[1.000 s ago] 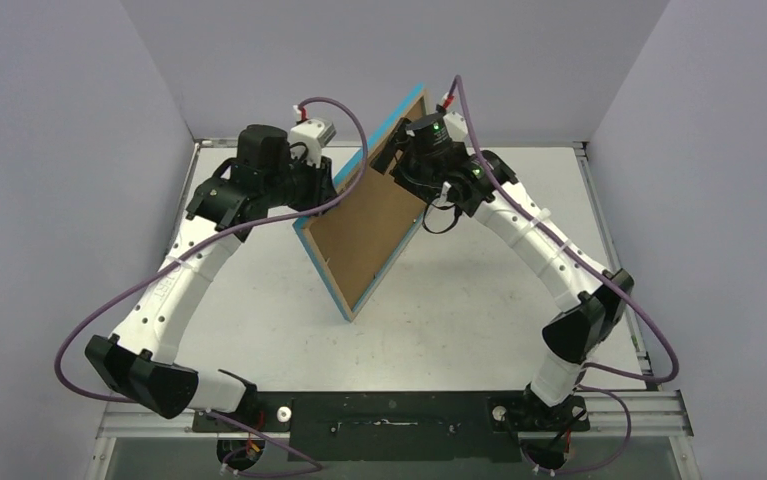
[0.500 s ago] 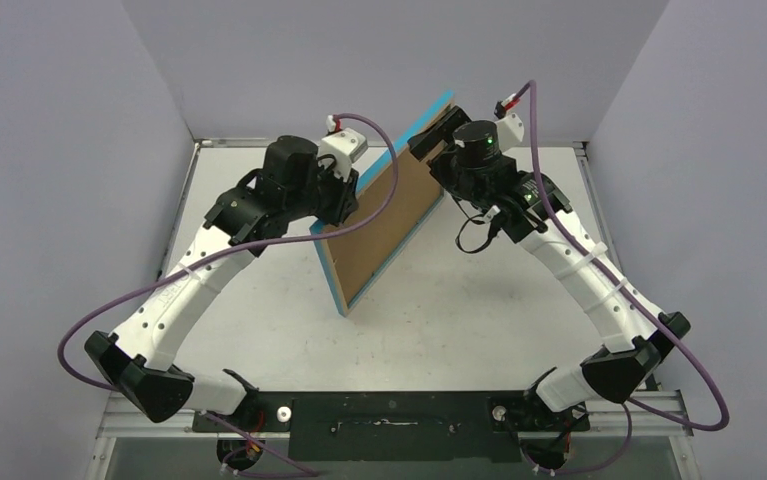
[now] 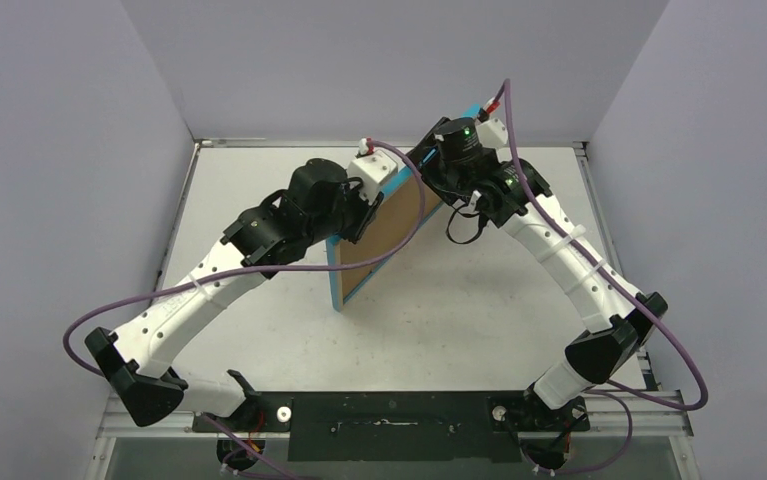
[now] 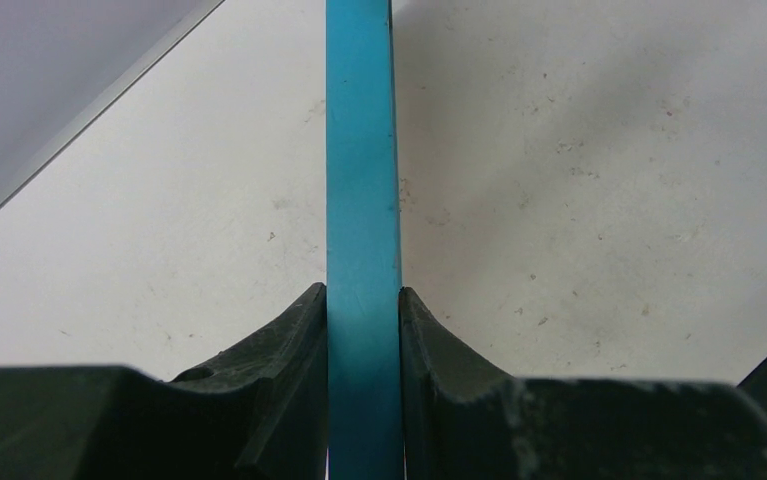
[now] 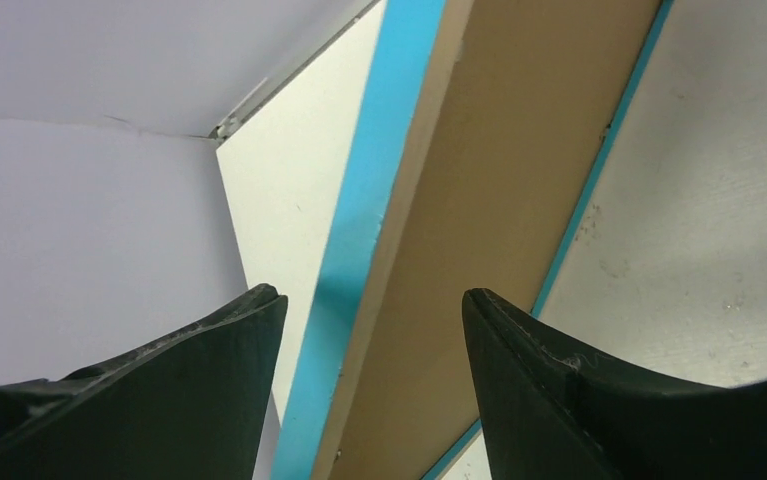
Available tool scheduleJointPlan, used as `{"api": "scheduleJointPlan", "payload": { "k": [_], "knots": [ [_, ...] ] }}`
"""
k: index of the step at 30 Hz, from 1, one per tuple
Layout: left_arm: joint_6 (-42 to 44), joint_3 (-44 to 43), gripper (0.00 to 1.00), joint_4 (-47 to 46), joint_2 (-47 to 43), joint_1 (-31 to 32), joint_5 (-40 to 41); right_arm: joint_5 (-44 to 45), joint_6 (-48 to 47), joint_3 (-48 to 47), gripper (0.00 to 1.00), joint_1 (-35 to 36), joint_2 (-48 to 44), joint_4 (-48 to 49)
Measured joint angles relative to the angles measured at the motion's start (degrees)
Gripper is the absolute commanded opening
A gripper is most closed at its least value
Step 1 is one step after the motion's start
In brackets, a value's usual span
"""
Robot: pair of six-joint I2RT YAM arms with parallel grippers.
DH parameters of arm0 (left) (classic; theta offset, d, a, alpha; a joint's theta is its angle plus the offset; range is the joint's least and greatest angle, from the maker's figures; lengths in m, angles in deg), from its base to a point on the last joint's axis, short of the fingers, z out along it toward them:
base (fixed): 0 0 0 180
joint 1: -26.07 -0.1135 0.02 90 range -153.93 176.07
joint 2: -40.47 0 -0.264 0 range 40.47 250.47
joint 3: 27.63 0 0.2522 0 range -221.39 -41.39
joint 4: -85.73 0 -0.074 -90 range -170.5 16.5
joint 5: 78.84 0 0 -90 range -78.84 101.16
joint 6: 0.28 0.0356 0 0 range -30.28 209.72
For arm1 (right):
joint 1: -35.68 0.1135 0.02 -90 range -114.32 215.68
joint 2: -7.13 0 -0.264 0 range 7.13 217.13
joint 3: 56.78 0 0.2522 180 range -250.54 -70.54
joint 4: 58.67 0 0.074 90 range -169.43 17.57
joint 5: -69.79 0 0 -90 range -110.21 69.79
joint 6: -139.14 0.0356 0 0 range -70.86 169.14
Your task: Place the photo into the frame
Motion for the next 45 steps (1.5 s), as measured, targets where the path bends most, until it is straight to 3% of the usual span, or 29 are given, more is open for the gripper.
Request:
{"api": "scheduleJointPlan", "payload": {
  "k": [13,21,27,30,33,38,41,45],
  "knots": [
    [2.4,5.2,0.0,-4.28,-3.56,1.31,-0.02,0.26,1.73,2.14,0.71,-0.02,-0.2,-2.43],
    [3.06,6.34,0.0,-5.49,-4.13,1.86,-0.63,-0.61,1.81,1.22,0.63,-0.55,-0.09,-4.74],
    [4.66,8.85,0.09,-7.13,-6.12,1.88,-3.3,-1.88,2.6,-0.2,0.59,-1.18,1.01,-7.15],
    [5.62,9.79,0.17,-7.41,-6.97,1.9,-4.87,-2.23,2.6,-1.42,0.58,-1.53,2.23,-8.39],
    [6.32,10.75,0.25,-7.91,-7.85,1.99,-5.97,-2.78,2.6,-1.55,0.47,-1.62,2.64,-9.22],
    [5.88,12.02,0.56,-8.96,-8.72,1.97,-7.8,-3.06,3.1,-1.09,0.26,-1.99,2.43,-10.71],
    [4.68,12.87,0.71,-8.81,-8.72,2.38,-10.34,-5.11,5.66,0.79,0.19,-2.91,1.77,-10.64],
    [3.32,13.27,0.81,-7.76,-8.9,2.32,-14.21,-8.35,5.29,4.24,0.19,-4.46,0.66,-10.21]
  ]
}}
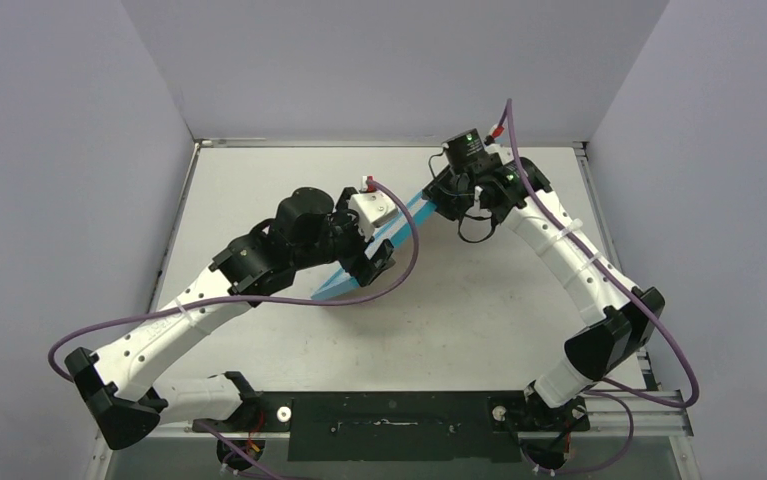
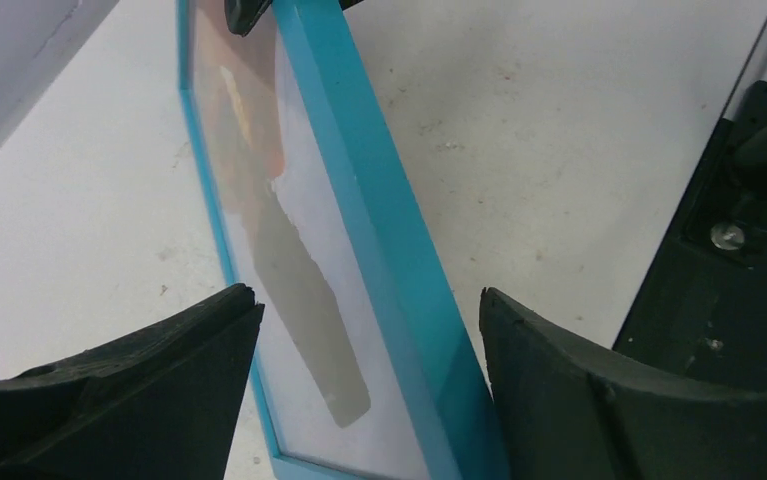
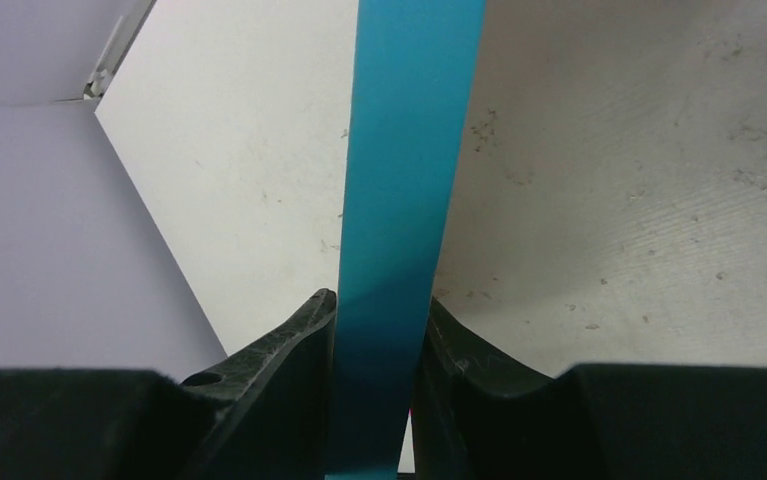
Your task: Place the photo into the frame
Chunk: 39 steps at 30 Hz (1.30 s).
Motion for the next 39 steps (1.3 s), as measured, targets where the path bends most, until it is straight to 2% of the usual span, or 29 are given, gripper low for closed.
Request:
{"api": "scheduleJointPlan", "payload": {
  "k": [3,9,16,24,33,39],
  "knots": [
    [-1.6,0.13,0.84,-0.46,-0.76,-0.2,-3.48,-2.21,-1.22,3.41,0.19,-1.9,-1.66,0.79],
    [-5.6,0.52,0.85,-3.3,-3.06,-0.24,-9.66,-9.7,-5.73,12.26,0.2,-7.82,-5.22,6.54],
    [-9.77,1.09,0.85,-4.2,-2.67,-1.92,-7.41,-19.85,-15.5,19.3,0.24,-13.97,-5.62,14.67],
    [-14.08,3.61,0.87,-1.95,2.86,-13.68,-7.43,-32.74,-23.23,30.82,0.28,-18.21,-3.1,27.56],
    [-11.8,3.58,0.87,4.5,12.76,-25.03,-5.18,-41.7,-32.68,31.36,0.31,-22.73,8.55,34.53],
    [-14.34,3.61,0.86,5.29,20.39,-29.7,-4.46,-45.05,-37.48,29.77,0.32,-24.83,14.51,34.23]
  ]
}}
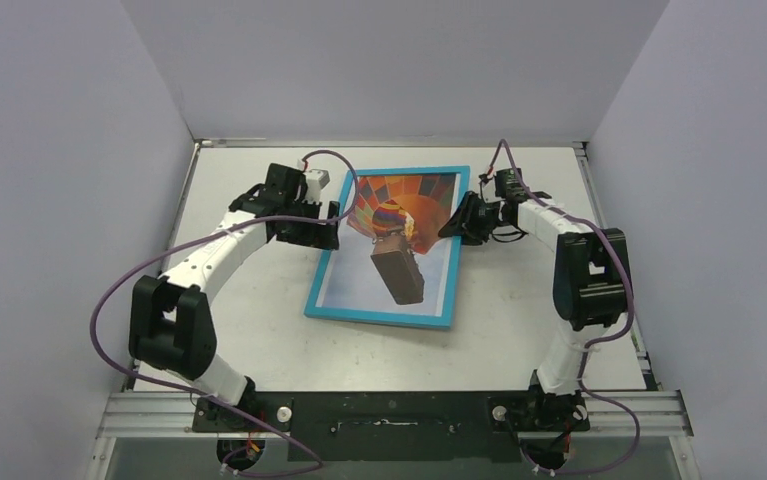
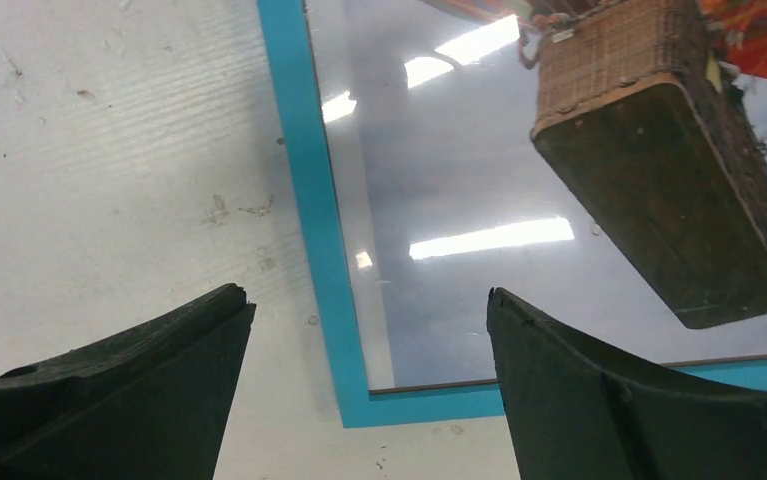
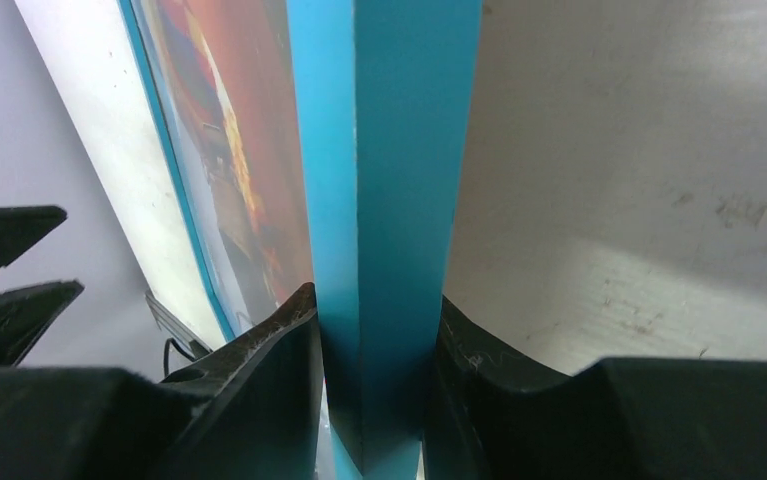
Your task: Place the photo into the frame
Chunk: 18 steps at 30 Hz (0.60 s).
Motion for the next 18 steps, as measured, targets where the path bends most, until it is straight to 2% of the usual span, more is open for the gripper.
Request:
{"api": "scheduleJointPlan", "payload": {
  "k": [8,15,18],
  "knots": [
    [-2.23,0.02,0.86,-2.1,6.93,-2.71,0.28,-3.19,-5.84,-6.62,0.33,-1.38,6.38,-3.63],
    [-4.39,-0.42,0.84,-4.68,12.59,-4.39,0.87,-3.74,-8.24,-9.75,0.37,-1.86,10.34,-5.92],
    [-4.42,-0.96,0.84,-5.35,14.71,-4.81,0.9,-2.91,-9.31,-12.09,0.46,-1.88,12.46,-8.0]
  ]
}}
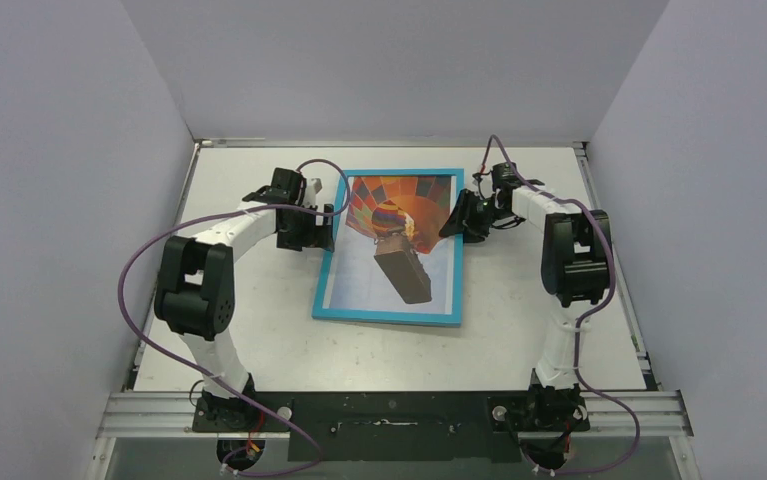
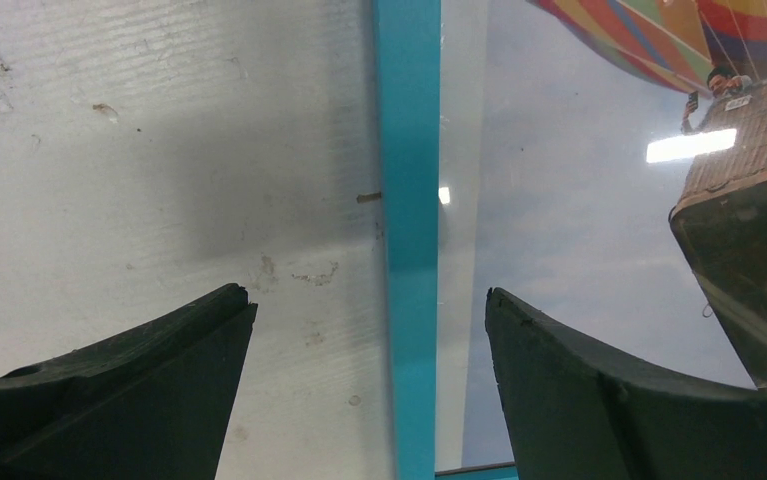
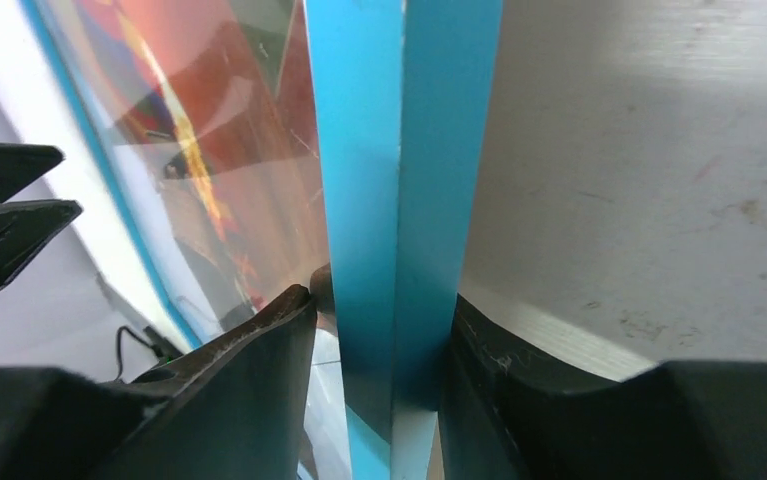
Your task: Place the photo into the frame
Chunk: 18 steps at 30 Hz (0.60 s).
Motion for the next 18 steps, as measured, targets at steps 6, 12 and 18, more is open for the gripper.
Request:
{"api": "scheduleJointPlan", "payload": {
  "k": [6,12,18],
  "knots": [
    [-0.11,-0.92,0.84,-1.75,2.8,-0.02,-0.94,7.3,-2.32,-1.77,0.56,0.24,1.36,-3.61],
    [-0.66,-1.2,0.85,-4.0,3.32,-0.02,-0.79,11.72,-3.17,-6.27,0.59,0.07,2.45,-7.65],
    [-1.55,-2.75,0.82,-4.37,3.32,-0.02,1.6,14.56,-2.93,-7.8,0.63,-0.07,2.51,-9.14]
  ]
}}
